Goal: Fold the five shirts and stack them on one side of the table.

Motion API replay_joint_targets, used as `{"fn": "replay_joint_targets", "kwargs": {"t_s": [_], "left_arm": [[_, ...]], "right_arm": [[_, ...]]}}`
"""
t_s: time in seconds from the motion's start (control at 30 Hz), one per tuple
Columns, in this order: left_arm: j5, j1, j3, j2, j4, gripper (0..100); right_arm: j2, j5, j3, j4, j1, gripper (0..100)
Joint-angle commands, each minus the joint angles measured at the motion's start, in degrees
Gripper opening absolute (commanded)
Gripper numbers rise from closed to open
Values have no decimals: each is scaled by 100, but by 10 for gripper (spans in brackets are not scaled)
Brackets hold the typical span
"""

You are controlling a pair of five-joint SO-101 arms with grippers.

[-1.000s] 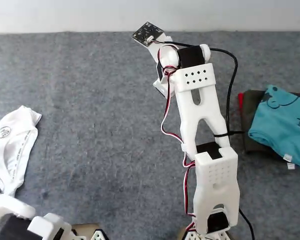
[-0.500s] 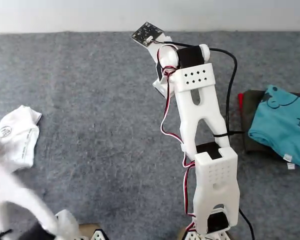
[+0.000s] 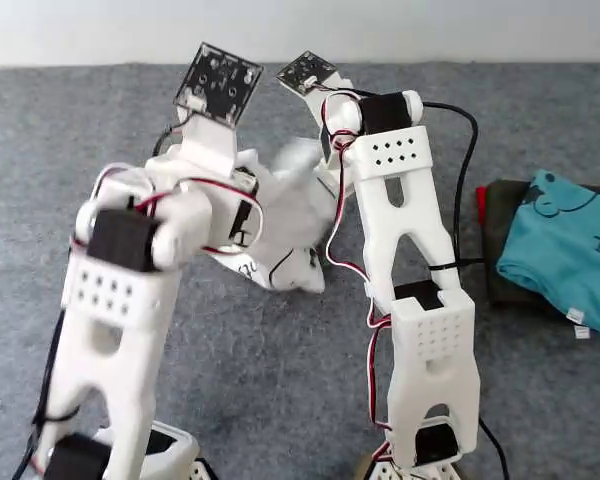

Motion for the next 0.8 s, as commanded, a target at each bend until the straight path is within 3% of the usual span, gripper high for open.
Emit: {"fn": "replay_joint_targets", "kwargs": {"t_s": [0.0, 0.2, 0.3, 0.57, 0.77], "left_arm": [[-62, -580, -418, 273, 396, 13], [-88, -1846, 163, 475, 387, 15], [-35, -2505, 752, 492, -97, 13], [158, -2778, 2053, 527, -1556, 13], [738, -3429, 2422, 536, -1873, 83]], "right_arm": [[-101, -62, -35, 224, 66, 26], [-66, -44, -35, 207, -40, 26], [-57, -35, -26, 207, -154, 28], [479, -26, -26, 233, -1323, 251], [558, 545, 264, 189, -2246, 281]]}}
